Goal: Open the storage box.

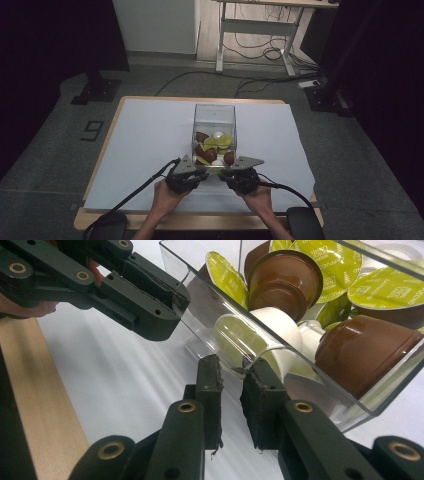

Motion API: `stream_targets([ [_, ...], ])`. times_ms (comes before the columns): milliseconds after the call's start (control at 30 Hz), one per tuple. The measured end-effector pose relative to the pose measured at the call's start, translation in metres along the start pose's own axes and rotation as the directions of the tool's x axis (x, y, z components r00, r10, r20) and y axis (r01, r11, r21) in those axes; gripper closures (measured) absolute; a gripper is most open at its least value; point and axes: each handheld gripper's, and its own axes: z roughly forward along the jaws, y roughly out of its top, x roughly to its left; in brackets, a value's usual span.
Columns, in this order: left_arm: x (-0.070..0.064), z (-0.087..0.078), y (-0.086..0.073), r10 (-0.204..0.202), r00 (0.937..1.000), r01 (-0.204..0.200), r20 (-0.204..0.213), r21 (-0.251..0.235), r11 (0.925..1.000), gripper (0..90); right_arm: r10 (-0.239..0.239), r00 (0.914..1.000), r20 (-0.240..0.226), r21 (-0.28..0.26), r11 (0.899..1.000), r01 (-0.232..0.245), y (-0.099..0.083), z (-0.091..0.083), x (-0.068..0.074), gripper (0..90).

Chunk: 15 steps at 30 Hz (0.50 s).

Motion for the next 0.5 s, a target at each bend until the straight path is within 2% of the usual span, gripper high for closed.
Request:
stream_targets([
  [367, -0.011, -0.004, -0.004, -0.004, 1.0000, 0.003, 0.009, 0.009, 1.0000, 76.5, -0.005, 1.0000, -0.001, 0.008, 1.000, 0.005, -0.005, -0.006, 0.009, 77.6],
  [500, -0.012, -0.005, -0.004, 0.011, 0.9999, -0.011, 0.007, 0.013, 0.9998, 76.8, -0.015, 0.9999, -0.001, 0.011, 1.000, 0.015, -0.006, -0.007, 0.011, 77.6],
])
